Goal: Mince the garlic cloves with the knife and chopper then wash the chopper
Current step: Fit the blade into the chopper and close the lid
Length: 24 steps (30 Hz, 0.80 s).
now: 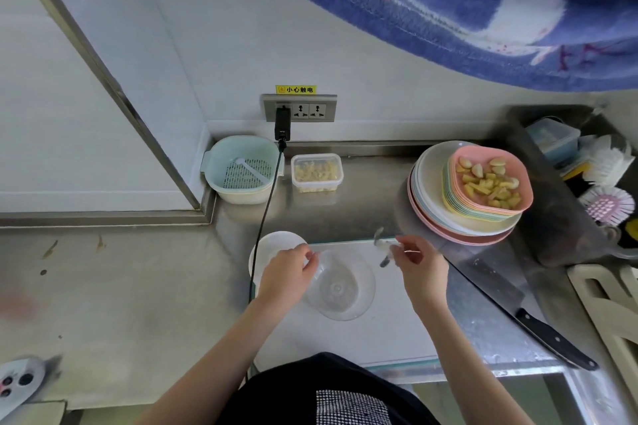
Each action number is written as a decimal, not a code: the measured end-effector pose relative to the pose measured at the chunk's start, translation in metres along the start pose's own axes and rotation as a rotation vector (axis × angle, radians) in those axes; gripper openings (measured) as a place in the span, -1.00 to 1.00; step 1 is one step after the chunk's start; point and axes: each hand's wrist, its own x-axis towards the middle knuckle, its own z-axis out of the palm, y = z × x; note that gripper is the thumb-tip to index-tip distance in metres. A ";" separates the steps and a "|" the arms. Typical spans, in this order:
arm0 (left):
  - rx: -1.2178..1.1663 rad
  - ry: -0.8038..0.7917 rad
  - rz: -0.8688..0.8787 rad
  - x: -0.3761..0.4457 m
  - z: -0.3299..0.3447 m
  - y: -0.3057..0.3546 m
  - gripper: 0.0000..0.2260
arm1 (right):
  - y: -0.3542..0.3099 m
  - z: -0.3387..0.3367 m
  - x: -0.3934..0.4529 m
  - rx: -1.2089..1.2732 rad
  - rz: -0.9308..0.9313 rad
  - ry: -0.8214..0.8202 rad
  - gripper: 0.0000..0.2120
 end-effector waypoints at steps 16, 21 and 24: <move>-0.330 -0.169 -0.235 -0.010 0.002 -0.002 -0.75 | -0.013 0.050 -0.032 -0.605 -0.276 -0.645 -0.77; -0.344 -0.171 -0.234 -0.010 0.002 -0.003 -0.76 | -0.015 0.053 -0.033 -0.599 -0.301 -0.662 -0.77; -0.345 -0.162 -0.231 -0.009 0.003 -0.003 -0.76 | -0.014 0.053 -0.034 -0.610 -0.307 -0.665 -0.76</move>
